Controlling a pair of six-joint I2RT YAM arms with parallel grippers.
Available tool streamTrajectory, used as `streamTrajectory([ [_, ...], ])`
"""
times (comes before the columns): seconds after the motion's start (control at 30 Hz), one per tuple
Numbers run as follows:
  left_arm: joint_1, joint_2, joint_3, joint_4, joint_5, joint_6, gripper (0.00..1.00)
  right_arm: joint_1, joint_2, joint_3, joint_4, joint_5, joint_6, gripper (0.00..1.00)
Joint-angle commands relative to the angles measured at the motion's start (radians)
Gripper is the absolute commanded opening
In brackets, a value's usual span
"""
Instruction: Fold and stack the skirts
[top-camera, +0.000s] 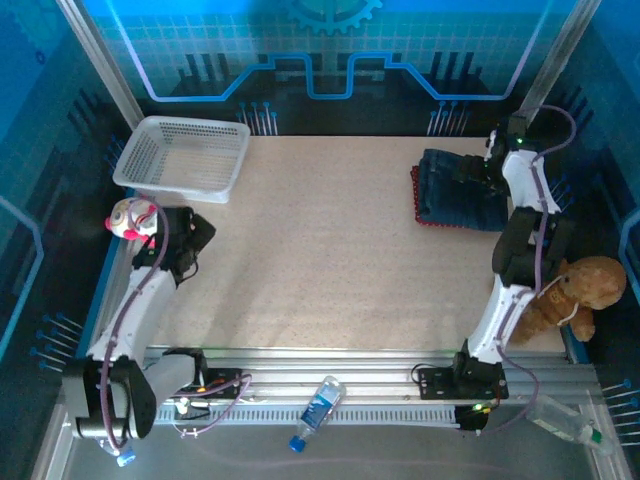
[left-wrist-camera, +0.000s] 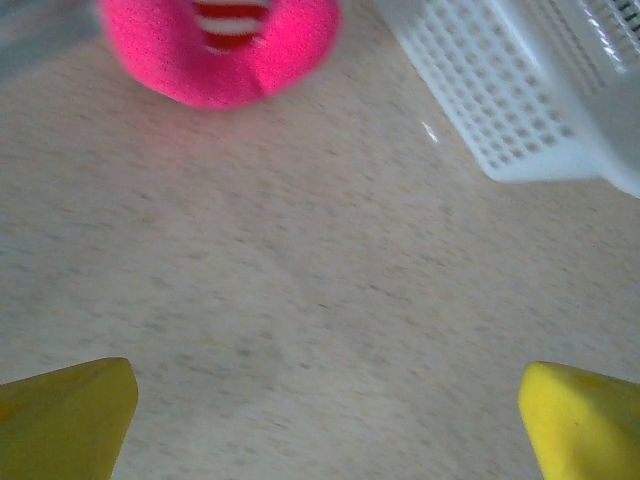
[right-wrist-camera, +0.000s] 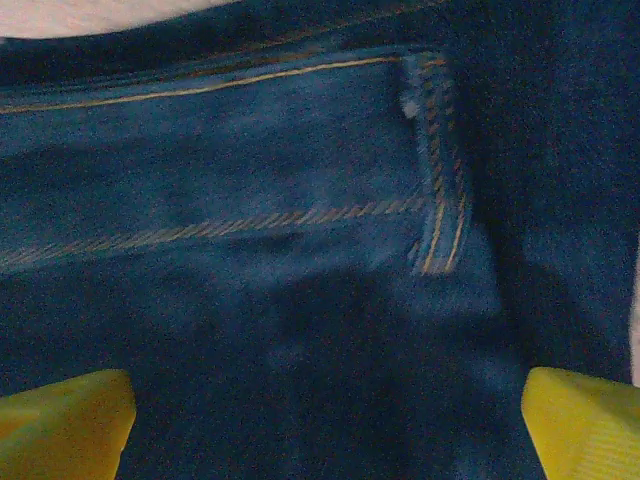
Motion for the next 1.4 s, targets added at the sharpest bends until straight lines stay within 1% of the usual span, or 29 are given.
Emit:
streamTrajectory([
  [0.0, 0.025, -0.085, -0.099, 0.044, -0.166, 0.11, 0.99, 0.07, -0.298, -0.217, 0.229, 0.075, 0.037, 1.0],
  [0.07, 0.035, -0.126, -0.151, 0.083, -0.179, 0.143, 0.99, 0.093, -0.448, -0.395, 0.336, 0.064, 0.044, 1.0],
  [0.13, 0.043, -0.15, -0.196, 0.124, -0.168, 0.176, 0.99, 0.11, -0.596, -0.583, 0.443, 0.047, 0.044, 1.0],
  [0.23, 0.051, -0.147, -0.251, 0.198, -0.157, 0.237, 0.99, 0.118, -0.763, -0.837, 0.594, 0.039, 0.024, 1.0],
  [0.27, 0.054, -0.138, -0.274, 0.235, -0.145, 0.271, 0.99, 0.119, -0.801, -0.915, 0.643, 0.023, 0.006, 1.0],
  [0.33, 0.056, -0.106, -0.33, 0.373, -0.088, 0.361, 0.99, 0.129, -0.879, -1.095, 0.784, -0.012, -0.028, 1.0],
  [0.4, 0.058, -0.069, -0.358, 0.462, -0.029, 0.411, 0.99, 0.138, -0.924, -1.249, 0.934, -0.022, -0.037, 1.0],
  [0.47, 0.06, -0.032, -0.357, 0.535, 0.022, 0.441, 0.99, 0.144, -0.929, -1.326, 1.014, -0.024, -0.046, 1.0],
  [0.5, 0.06, -0.013, -0.369, 0.61, 0.049, 0.457, 0.99, 0.146, -0.919, -1.348, 1.039, -0.036, -0.055, 1.0],
  [0.57, 0.06, 0.032, -0.371, 0.701, 0.077, 0.469, 0.99, 0.156, -0.882, -1.354, 1.04, -0.068, -0.082, 1.0],
  [0.7, 0.059, 0.191, -0.309, 0.816, 0.147, 0.516, 0.99, 0.191, -0.779, -1.367, 1.184, -0.141, -0.113, 1.0],
  [0.73, 0.059, 0.242, -0.274, 0.83, 0.166, 0.53, 0.99, 0.211, -0.743, -1.364, 1.229, -0.142, -0.117, 1.0],
  [0.8, 0.059, 0.327, -0.219, 0.86, 0.201, 0.54, 0.99, 0.253, -0.682, -1.33, 1.252, -0.119, -0.148, 1.0],
  [0.87, 0.058, 0.392, -0.203, 0.953, 0.236, 0.535, 0.99, 0.291, -0.624, -1.306, 1.306, -0.08, -0.187, 1.0],
  [0.9, 0.053, 0.421, -0.209, 1.026, 0.252, 0.563, 0.99, 0.297, -0.603, -1.283, 1.286, -0.08, -0.21, 1.0],
  [0.97, 0.047, 0.434, -0.186, 0.997, 0.269, 0.578, 0.99, 0.301, -0.574, -1.265, 1.298, -0.066, -0.244, 1.0],
  [1.03, 0.031, 0.409, -0.248, 1.091, 0.296, 0.606, 0.99, 0.299, -0.57, -1.295, 1.391, -0.052, -0.27, 1.0],
  [1.13, -0.001, 0.403, -0.359, 1.301, 0.318, 0.655, 0.99, 0.297, -0.535, -1.346, 1.517, -0.04, -0.273, 1.0],
  [1.17, -0.016, 0.426, -0.381, 1.356, 0.315, 0.673, 0.99, 0.301, -0.515, -1.362, 1.557, -0.032, -0.276, 1.0],
  [1.2, -0.029, 0.491, -0.402, 1.455, 0.312, 0.692, 0.99, 0.304, -0.488, -1.381, 1.617, -0.023, -0.278, 1.0],
  [1.23, -0.04, 0.545, -0.42, 1.592, 0.306, 0.712, 0.99, 0.304, -0.46, -1.395, 1.661, -0.012, -0.271, 1.0],
  [1.27, -0.044, 0.507, -0.415, 1.523, 0.305, 0.709, 0.99, 0.305, -0.438, -1.402, 1.704, -0.006, -0.268, 1.0],
  [1.3, -0.045, 0.477, -0.389, 1.417, 0.271, 0.693, 0.99, 0.305, -0.446, -1.403, 1.691, -0.004, -0.269, 1.0],
  [1.33, -0.047, 0.499, -0.381, 1.432, 0.227, 0.683, 0.99, 0.305, -0.447, -1.397, 1.68, 0.0, -0.266, 1.0],
  [1.37, -0.052, 0.512, -0.375, 1.453, 0.209, 0.689, 0.99, 0.306, -0.444, -1.392, 1.67, 0.014, -0.26, 1.0],
])
